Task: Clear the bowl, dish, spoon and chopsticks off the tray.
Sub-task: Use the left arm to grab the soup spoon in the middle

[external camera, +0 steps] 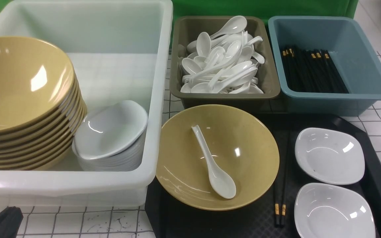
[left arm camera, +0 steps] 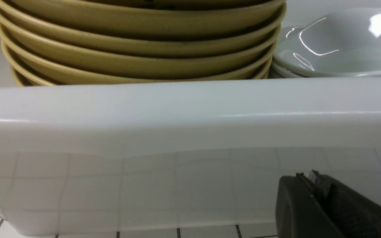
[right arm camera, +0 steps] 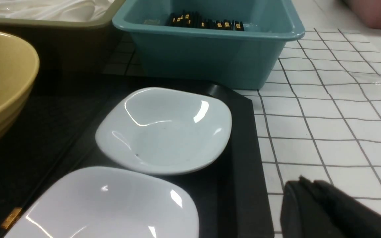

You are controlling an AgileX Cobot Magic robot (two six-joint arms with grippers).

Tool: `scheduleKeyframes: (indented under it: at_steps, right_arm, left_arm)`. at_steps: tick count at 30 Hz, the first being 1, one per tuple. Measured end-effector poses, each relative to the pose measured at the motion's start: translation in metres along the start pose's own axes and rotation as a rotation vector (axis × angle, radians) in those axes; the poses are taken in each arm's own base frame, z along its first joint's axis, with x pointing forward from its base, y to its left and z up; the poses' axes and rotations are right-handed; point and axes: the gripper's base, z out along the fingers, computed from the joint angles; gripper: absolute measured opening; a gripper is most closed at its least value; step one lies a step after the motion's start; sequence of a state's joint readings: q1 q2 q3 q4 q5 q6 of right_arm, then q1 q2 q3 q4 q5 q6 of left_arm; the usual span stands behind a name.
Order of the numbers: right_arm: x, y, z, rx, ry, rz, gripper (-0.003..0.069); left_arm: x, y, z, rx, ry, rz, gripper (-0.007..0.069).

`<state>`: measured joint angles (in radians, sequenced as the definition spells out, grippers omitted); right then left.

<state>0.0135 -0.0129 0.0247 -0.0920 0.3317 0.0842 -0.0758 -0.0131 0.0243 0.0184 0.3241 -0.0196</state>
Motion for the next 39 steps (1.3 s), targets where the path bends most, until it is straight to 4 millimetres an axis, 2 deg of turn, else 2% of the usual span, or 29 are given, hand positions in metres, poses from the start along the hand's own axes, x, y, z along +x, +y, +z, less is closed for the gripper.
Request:
scheduleKeyframes:
  at_steps: [7,13,17,18,19,23,27,31,35,36,38,39]
  right_arm:
    - [-0.001,0.0,0.0,-0.001,-0.017,-0.002,0.0081]
    - [-0.013,0.001,-0.001,-0.013,-0.159,-0.003,0.0088]
    - [-0.036,0.003,-0.008,-0.035,-0.42,-0.003,0.0089]
    - [-0.037,0.003,-0.008,-0.037,-0.435,-0.003,0.009]
    - [-0.049,0.004,-0.015,-0.05,-0.587,-0.004,0.0092]
    - [-0.067,0.006,-0.03,-0.092,-0.837,0.041,0.0096]
    - [-0.073,0.005,-0.038,-0.119,-0.946,0.108,0.0099]
    - [-0.076,0.004,-0.039,-0.126,-0.935,0.14,0.0092]
    - [-0.108,0.003,-0.048,-0.107,-0.861,0.14,0.0048]
    - [-0.123,0.002,-0.051,-0.095,-0.815,0.13,0.0043]
    - [-0.145,0.002,-0.051,-0.072,-0.722,0.102,0.0042]
    - [-0.159,0.001,-0.05,-0.058,-0.647,0.089,0.0042]
  left_arm:
    - [0.0,0.0,0.0,-0.002,-0.001,0.007,-0.0012]
    - [-0.003,0.0,0.0,-0.003,-0.037,0.011,-0.0012]
    - [-0.021,0.0,-0.002,0.0,-0.241,0.025,-0.0012]
    - [-0.024,0.0,-0.003,0.0,-0.268,0.026,-0.0012]
    - [-0.033,-0.001,-0.006,0.003,-0.376,0.032,-0.0012]
    - [-0.052,-0.002,-0.016,0.012,-0.609,0.034,-0.0012]
    - [-0.067,-0.002,-0.03,0.022,-0.84,0.006,-0.0012]
    - [-0.077,0.001,-0.038,0.022,-0.923,-0.077,-0.0012]
    - [-0.124,0.003,-0.056,0.044,-0.857,-0.178,-0.0012]
    - [-0.15,0.002,-0.059,0.043,-0.799,-0.17,-0.0012]
    - [-0.178,0.001,-0.06,0.042,-0.742,-0.149,-0.0012]
    - [-0.199,0.0,-0.047,0.042,-0.628,-0.132,-0.0012]
